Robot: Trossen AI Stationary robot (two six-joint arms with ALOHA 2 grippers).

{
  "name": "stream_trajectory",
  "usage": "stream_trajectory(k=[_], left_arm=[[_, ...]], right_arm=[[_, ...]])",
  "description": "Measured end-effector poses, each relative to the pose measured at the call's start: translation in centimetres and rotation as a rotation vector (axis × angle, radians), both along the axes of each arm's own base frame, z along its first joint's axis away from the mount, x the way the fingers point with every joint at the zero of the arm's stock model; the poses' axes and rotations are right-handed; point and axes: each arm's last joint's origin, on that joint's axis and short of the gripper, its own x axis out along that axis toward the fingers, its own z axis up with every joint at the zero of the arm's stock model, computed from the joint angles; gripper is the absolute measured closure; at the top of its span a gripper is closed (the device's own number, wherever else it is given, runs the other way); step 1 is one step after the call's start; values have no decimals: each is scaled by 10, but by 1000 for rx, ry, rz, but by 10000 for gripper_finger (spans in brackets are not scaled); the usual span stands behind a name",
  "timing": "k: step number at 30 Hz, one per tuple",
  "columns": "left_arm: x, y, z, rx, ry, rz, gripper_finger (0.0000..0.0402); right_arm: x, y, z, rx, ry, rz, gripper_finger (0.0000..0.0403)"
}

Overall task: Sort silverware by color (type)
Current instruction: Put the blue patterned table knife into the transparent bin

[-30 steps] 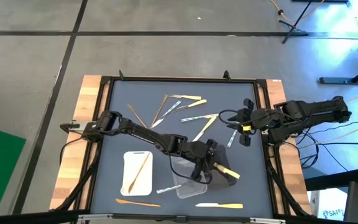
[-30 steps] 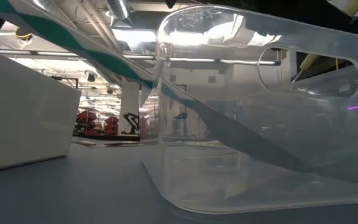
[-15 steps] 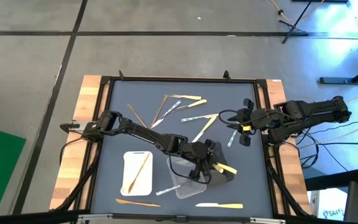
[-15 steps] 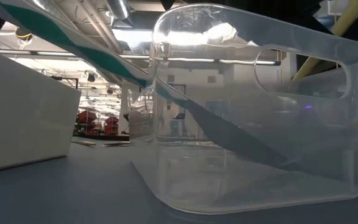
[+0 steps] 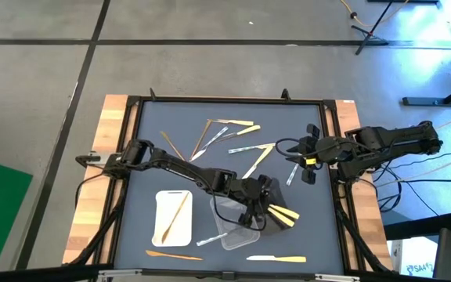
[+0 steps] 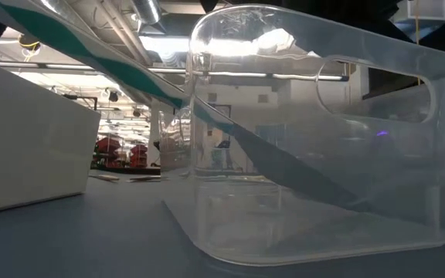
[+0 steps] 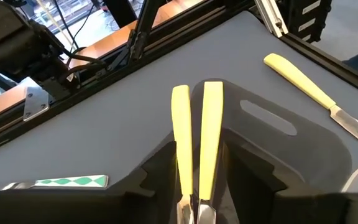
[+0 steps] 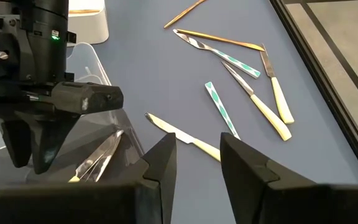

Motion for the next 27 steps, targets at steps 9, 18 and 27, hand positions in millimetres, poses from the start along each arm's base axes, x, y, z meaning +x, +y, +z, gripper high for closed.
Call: stream_trajectory(k=[9,18,27], left_arm=[[0,2,2,26,-8,47,253],[-10,4,28,26,-31,58,253],[-42,12,74,66,39,91,253]], right_arm=[[-1,0,-1,-3,10,0,292],[-2,-1,-2,-8,34,0,292],[-3,-1,-3,-11,46,1,292]])
